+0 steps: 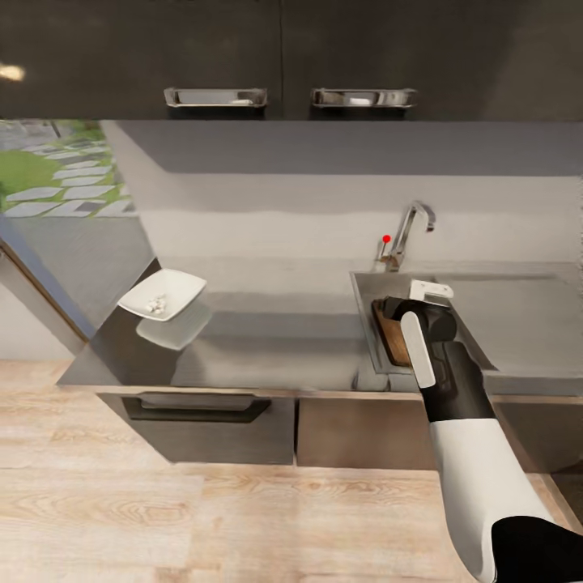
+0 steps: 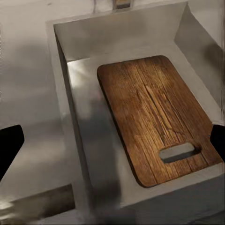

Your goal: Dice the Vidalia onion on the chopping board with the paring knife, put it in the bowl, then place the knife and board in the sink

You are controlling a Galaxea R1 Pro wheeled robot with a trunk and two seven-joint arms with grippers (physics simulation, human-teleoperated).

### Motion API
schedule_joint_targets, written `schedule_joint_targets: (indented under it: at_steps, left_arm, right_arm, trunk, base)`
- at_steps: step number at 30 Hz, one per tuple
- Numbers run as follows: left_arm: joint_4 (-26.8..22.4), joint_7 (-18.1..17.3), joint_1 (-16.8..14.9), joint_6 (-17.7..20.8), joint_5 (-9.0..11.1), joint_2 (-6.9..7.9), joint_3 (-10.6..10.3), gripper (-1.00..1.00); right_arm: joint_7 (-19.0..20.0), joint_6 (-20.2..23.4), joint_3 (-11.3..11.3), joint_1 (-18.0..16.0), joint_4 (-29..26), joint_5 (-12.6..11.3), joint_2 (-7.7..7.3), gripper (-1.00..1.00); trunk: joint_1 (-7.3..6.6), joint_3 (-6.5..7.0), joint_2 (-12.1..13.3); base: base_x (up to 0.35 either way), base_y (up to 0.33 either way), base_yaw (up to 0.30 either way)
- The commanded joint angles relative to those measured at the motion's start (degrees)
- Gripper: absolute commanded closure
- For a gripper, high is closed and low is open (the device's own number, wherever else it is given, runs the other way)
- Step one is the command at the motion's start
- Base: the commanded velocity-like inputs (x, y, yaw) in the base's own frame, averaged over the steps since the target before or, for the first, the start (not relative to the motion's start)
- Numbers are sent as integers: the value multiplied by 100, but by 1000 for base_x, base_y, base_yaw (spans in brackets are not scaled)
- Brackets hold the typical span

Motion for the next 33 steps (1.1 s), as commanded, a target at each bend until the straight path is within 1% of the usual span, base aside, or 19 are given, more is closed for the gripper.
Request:
schedule_joint_targets:
  at_steps: [1,12,16,24,30,33]
  left_arm:
    - [25,2,-10,-38,44,-2,-48,-100]
    - [25,-10,-11,-38,44,-5,-48,-100]
    - [25,-190,-10,-38,44,1,-48,-100]
    - [25,-223,-10,-38,44,2,-48,-100]
    - [25,-224,-10,-38,44,2,-48,-100]
    - [25,-224,-11,-38,44,2,-48,-100]
  right_arm:
    - [-55,13,7,-6,-3,-57,0,-100]
    - [-54,23,26,-6,-3,-61,8,-100]
    - [-54,23,46,-6,38,-62,9,-100]
    - [-54,21,48,-6,113,-62,9,-100]
    - [-51,15,43,-6,269,-62,7,-100]
    - [-41,-2,40,-6,523,-56,2,-100]
  trunk:
    - [0,-11,-12]
    - [0,-11,-12]
    - [0,-11,-12]
    - [0,-11,-12]
    - [0,-11,-12]
    - [0,-11,-12]
  base:
    - [-340,0,0]
    - [-340,0,0]
    - [-339,0,0]
    - [-339,0,0]
    - [-339,0,0]
    - [-339,0,0]
